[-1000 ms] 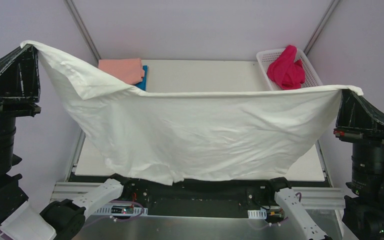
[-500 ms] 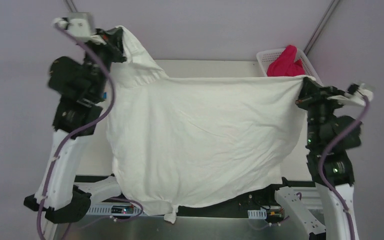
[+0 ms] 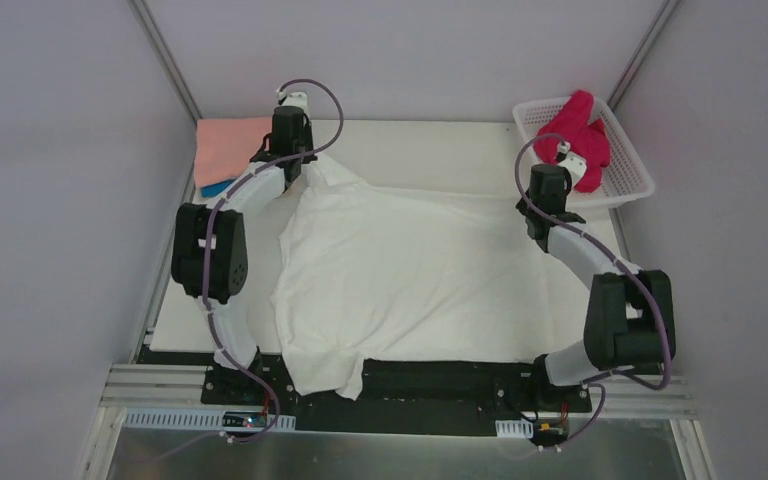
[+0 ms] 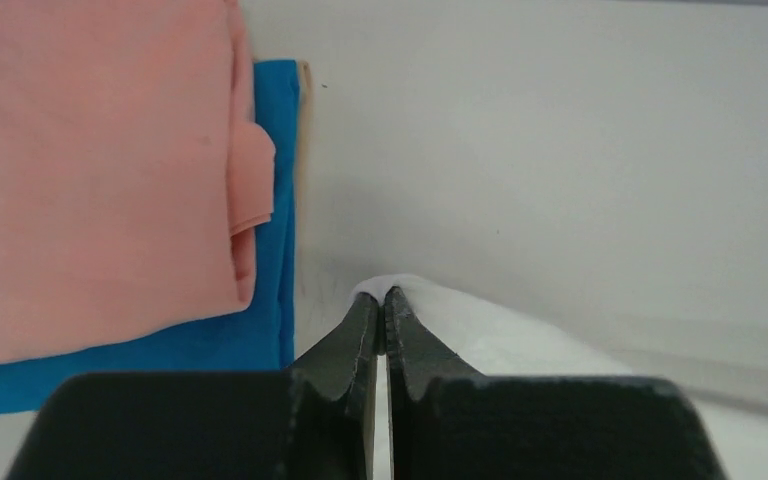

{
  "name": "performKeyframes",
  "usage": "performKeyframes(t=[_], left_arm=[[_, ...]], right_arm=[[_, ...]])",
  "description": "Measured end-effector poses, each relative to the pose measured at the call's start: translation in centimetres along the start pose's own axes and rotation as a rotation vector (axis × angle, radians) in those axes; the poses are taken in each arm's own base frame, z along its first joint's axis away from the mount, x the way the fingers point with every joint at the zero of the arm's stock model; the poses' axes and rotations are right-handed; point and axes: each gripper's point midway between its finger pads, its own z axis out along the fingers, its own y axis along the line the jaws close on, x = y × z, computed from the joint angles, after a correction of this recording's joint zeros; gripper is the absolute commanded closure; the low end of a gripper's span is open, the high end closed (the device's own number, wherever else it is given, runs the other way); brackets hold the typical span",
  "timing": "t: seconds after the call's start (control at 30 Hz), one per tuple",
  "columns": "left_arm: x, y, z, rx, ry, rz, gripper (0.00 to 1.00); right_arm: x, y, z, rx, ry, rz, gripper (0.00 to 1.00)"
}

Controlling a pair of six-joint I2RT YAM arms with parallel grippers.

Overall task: Fold and stack the t-shirts
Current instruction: Flatten out the tshirt

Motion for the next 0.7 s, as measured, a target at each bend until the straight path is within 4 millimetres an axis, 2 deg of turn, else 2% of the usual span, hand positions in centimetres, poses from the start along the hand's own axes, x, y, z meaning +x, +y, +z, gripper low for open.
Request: performKeyframes(t=[0.1,0.17,0.23,0.33,0.5,0.7], left_arm=[[3.9,-0.4,4.0,0.017,0.087,-0.012,1.00],[5.2,-1.2,5.9,0.029,0.112,-0.013,1.00],[5.5,-1.9,7.9,0.041,0.119,-0.024,1.00],[4.5,-2.9,10.2,0.054,0.098,-0.058,1.00],[2.5,-3.1,11.5,0.070,0.062,-0.107,1.00],[2.7,-2.8,11.4,0.060,0.081,-0.129,1.00]], right_arm=[[3.5,-0.2,3.2,0.030,0.093,-0.018,1.00],[4.4,0.4,4.9,0.032,0.121,-0.023,1.00],[4.2,1.3,6.1,0.022,0.122,-0.018,1.00],[3.0,2.7,7.6,0.003,0.095,-0.002,1.00],[1.9,3.7,8.5,-0.010,0.069,0.018,1.00],[2.0,3.6,8.5,-0.007,0.075,0.015,1.00]])
